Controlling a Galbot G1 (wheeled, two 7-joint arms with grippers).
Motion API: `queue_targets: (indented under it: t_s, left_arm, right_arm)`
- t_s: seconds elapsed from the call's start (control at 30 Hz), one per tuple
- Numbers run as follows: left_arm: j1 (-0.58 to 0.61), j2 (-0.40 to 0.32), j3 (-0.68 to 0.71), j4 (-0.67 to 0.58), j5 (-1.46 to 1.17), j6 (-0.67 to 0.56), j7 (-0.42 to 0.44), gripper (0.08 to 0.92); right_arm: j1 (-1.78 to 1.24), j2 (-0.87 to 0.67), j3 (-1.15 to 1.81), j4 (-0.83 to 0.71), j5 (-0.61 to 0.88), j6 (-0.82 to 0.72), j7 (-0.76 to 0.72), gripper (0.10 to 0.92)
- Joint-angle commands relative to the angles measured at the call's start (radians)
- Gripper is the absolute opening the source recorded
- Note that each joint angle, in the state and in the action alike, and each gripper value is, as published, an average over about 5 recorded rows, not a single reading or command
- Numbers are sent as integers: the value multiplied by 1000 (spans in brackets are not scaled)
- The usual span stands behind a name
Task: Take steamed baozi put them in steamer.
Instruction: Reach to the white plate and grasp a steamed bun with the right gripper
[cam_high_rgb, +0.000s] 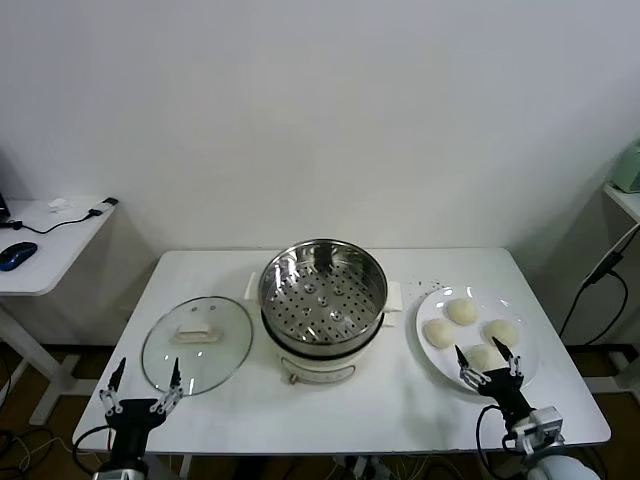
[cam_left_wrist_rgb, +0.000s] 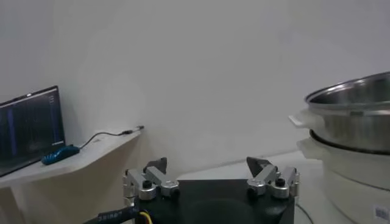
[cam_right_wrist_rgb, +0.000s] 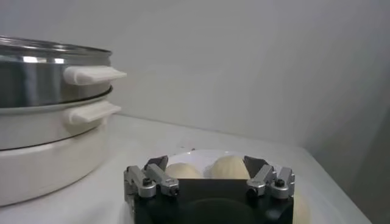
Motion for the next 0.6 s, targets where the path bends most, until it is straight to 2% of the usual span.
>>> queue_targets:
  t_s: [0.03,0.2,0.33,0.47,0.6]
  left_arm:
    - [7,0,13,-9,19,-11,-8,823]
    - [13,2,17,-10,20,-19,-11,823]
    - [22,2,20,-7,18,-33,-14,823]
    - [35,1,24,3,17,-50,-20,823]
    - [48,-2,30,9,17,-61,-24,823]
  right_arm:
    - [110,-177,-34,-8,-39,-105,-82,823]
    - [305,-476,-191,-82,-66,-252,-233,823]
    - [565,-669,-442,-207,-85,-275,-385,823]
    - [896,-753,-771,-347,-111,-238,-518,823]
    - [1192,-765,-1087,-470,-173,-174,-695,823]
